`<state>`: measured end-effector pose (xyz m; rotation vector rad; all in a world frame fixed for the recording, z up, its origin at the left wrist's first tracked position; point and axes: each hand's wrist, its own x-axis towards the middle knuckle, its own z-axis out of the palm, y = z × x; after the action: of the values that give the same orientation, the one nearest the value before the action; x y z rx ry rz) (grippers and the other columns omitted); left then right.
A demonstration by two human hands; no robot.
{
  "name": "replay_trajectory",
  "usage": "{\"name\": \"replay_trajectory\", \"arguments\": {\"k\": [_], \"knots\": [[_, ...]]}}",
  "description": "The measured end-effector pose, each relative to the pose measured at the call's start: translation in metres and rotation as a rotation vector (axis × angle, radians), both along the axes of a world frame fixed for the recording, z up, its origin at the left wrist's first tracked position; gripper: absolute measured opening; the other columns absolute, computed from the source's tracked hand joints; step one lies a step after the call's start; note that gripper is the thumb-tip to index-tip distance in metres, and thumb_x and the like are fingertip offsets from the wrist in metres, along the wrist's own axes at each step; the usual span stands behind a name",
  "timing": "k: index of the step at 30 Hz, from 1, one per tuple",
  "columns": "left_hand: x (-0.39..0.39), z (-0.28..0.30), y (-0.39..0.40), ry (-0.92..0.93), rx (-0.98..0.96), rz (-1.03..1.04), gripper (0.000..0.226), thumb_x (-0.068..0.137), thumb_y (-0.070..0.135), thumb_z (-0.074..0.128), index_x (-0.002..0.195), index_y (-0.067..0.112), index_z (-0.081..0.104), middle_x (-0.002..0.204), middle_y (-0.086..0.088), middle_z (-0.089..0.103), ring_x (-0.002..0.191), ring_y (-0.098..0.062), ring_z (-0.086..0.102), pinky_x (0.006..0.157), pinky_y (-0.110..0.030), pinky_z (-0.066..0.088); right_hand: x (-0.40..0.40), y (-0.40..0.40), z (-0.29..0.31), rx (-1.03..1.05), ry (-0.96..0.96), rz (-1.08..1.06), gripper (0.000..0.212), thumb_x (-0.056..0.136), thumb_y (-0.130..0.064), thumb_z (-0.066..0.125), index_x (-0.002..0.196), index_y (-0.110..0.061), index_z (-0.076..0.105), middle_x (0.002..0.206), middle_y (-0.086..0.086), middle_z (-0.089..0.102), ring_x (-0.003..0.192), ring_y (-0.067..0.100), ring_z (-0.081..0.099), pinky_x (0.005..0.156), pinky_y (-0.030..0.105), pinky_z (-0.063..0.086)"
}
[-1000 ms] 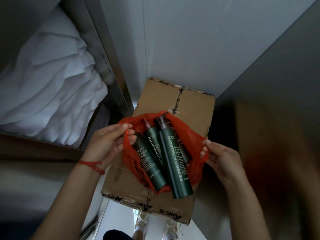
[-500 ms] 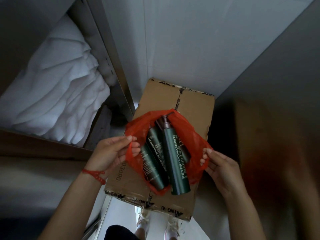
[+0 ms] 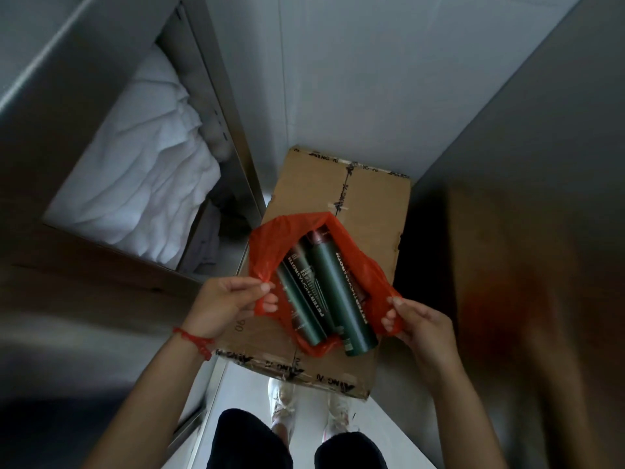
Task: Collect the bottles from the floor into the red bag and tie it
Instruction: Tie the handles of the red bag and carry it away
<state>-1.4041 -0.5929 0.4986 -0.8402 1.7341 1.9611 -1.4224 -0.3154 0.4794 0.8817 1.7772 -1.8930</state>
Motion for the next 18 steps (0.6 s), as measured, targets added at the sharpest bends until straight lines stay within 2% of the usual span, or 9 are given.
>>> {"name": "replay_trajectory", "arguments": {"k": [6,10,18], "knots": [[-0.012,0.036,-0.005,0.042,0.117,0.143,0.009,0.071,0.009,0.064,0.077,0.006,0.069,0.060,-0.007,0.073,0.056,-0.014,0.070,0.050,-0.019,0.055,-0.019,0.002,0.041,-0.132,0.014,-0.091,0.016,0.087,-0.009,0.055,0.080,-0.005,0.069,0.049,-0.004,0.061,0.043,0.008,0.057,0.047,0.019,0.051],[-0.032,0.065,-0.007,0.096,0.143,0.222,0.013,0.084,0.003,0.055,0.078,0.005,0.066,0.056,-0.004,0.072,0.053,-0.010,0.068,0.048,-0.018,0.054,-0.037,-0.001,0.072,-0.190,0.043,-0.121,0.018,0.088,-0.010,0.054,0.079,-0.005,0.069,0.050,-0.004,0.062,0.045,0.007,0.057,0.046,0.018,0.050],[-0.051,0.100,-0.008,0.059,0.232,0.299,0.013,0.086,0.005,0.054,0.078,0.005,0.064,0.057,-0.003,0.072,0.055,-0.009,0.069,0.046,-0.018,0.053,-0.054,-0.010,0.117,-0.262,0.058,-0.119,0.017,0.089,-0.010,0.052,0.088,-0.003,0.068,0.054,-0.002,0.064,0.047,0.006,0.059,0.047,0.017,0.051]]}}
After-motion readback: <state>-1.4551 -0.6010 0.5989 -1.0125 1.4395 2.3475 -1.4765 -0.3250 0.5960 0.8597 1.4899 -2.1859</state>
